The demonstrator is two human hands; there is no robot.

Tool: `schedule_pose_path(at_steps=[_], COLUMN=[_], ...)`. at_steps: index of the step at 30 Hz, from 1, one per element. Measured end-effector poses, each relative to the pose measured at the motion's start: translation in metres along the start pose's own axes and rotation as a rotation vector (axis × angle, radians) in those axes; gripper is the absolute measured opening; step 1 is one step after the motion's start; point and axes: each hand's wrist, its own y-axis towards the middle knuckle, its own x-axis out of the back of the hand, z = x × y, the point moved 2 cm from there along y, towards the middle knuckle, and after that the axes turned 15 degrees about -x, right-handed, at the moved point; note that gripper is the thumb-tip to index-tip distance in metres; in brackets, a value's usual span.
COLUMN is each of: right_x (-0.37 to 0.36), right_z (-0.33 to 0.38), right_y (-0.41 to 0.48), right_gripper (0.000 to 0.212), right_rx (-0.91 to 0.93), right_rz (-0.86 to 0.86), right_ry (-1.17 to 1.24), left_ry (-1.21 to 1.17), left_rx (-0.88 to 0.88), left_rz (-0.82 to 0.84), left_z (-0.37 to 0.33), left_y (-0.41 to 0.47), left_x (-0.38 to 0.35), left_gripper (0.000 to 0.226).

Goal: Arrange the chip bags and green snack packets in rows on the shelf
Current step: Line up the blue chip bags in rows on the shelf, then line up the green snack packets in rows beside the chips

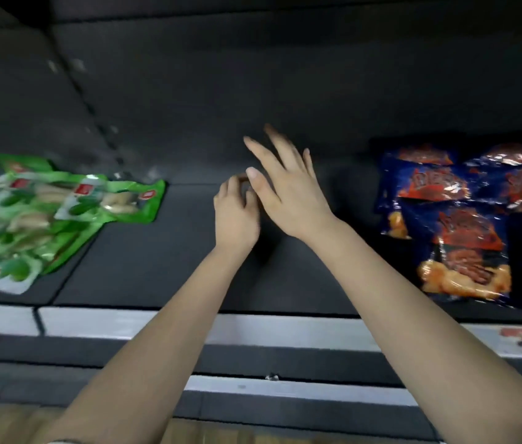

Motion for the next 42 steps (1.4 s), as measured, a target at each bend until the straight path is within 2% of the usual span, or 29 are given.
schedule_pose_path(at_steps=[8, 13, 18, 21, 26, 29, 31, 36, 42], right_x=[-0.065, -0.104, -0.130, -0.143, -0.155, -0.163, -0.169, -0.195, -0.224], right_z=[0.093, 0.154, 0.195, 0.205, 0.212, 0.215, 0.221, 0.244, 0.278], right_y=[0.011, 0.000, -0.021, -0.026, -0.022, -0.010, -0.001, 0.015, 0.032], right_gripper=[0.046, 0.047, 0.062, 0.054, 0.044, 0.046, 0.053, 0.047, 0.049], right_rx=[0.168, 0.255, 0.356, 0.390, 0.415, 0.382, 0.357, 0.261, 0.171], right_rz=[0.170, 0.273, 0.324, 0.353, 0.365, 0.351, 0.318, 0.303, 0.319], right_ry=[0.179, 0.306, 0.315, 0.336, 0.309, 0.227, 0.220, 0.190, 0.093], left_ry=[0.230, 0.348, 0.451, 0.450, 0.414, 0.374, 0.359, 0.369, 0.409], left_rx=[0.103, 0.248, 0.314, 0.337, 0.320, 0.300, 0.280, 0.191, 0.127], left_rz=[-0.275, -0.387, -0.463, -0.500, -0.527, -0.532, -0.494, -0.364, -0.316], left_z=[0.030, 0.046, 0.059, 0.063, 0.079, 0.090, 0.097, 0.127, 0.158], left_y=[-0.025, -0.061, -0.086, -0.093, -0.092, -0.080, -0.072, -0.050, -0.012], left_x=[0.121, 0.182, 0.221, 0.232, 0.245, 0.254, 0.259, 0.288, 0.333], left_gripper=[0.035, 0.032, 0.033, 0.033, 0.032, 0.031, 0.031, 0.032, 0.030])
